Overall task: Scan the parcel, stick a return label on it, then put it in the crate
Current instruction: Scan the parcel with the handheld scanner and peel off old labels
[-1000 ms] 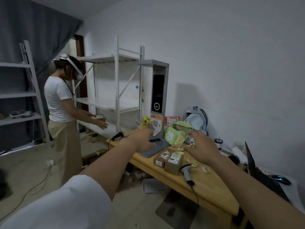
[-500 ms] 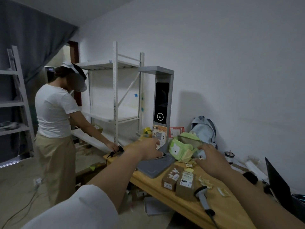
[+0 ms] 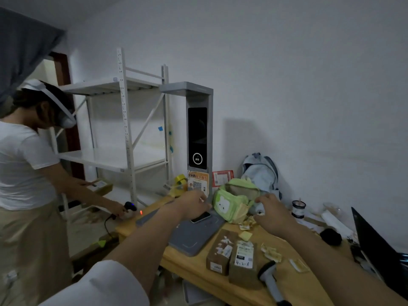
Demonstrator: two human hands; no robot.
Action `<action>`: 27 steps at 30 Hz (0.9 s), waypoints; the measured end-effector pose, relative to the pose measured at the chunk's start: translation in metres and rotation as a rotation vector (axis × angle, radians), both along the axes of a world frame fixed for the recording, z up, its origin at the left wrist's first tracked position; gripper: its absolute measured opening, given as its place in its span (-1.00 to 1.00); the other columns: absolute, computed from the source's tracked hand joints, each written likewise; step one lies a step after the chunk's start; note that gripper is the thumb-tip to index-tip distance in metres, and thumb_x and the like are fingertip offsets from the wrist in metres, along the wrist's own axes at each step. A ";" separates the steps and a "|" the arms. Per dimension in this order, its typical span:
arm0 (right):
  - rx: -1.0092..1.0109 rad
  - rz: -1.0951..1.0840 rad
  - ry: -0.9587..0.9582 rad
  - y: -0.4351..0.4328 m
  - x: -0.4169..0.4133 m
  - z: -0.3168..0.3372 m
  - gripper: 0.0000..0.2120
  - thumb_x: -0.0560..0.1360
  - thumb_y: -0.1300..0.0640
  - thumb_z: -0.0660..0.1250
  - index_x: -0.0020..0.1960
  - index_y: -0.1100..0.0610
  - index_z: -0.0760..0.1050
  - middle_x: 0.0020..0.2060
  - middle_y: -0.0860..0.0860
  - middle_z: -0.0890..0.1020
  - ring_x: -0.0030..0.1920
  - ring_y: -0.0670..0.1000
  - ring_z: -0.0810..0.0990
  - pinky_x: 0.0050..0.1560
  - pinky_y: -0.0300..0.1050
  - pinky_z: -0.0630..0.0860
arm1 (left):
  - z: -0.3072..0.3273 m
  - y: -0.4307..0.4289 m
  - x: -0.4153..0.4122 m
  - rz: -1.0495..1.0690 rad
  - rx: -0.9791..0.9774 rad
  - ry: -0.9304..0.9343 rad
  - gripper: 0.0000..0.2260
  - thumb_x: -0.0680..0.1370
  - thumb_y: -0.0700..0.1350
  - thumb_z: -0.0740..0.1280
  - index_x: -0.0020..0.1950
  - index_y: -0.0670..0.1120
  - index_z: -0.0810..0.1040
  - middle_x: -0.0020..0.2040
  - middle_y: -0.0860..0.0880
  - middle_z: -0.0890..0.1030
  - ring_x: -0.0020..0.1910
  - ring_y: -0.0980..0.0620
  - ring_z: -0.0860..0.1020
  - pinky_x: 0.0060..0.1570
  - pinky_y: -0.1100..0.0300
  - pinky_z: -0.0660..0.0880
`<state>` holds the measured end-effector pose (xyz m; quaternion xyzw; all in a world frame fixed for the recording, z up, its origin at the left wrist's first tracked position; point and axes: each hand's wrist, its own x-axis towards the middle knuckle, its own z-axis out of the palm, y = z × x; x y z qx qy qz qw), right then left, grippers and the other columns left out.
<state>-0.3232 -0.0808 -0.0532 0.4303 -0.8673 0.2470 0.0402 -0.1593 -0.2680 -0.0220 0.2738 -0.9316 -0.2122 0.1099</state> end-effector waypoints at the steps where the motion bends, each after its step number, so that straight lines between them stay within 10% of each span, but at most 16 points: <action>1: -0.005 -0.001 -0.008 -0.008 -0.013 0.002 -0.47 0.49 0.04 0.30 0.42 0.11 0.29 0.44 0.12 0.23 0.30 0.14 0.42 0.17 -0.04 0.45 | 0.000 -0.005 -0.013 -0.006 -0.004 -0.004 -0.61 0.55 0.04 0.27 0.29 -0.16 0.44 0.25 -0.14 0.52 0.18 -0.11 0.50 0.16 0.07 0.46; 27: 0.046 -0.107 -0.239 -0.092 -0.220 -0.078 -0.50 0.47 0.18 0.35 0.38 0.18 0.32 0.33 0.21 0.38 0.24 0.19 0.44 0.08 -0.04 0.44 | -0.081 -0.098 -0.250 -0.151 0.167 -0.045 -0.62 0.52 -0.06 0.35 0.28 -0.19 0.49 0.19 -0.15 0.58 0.14 -0.10 0.54 0.07 0.09 0.48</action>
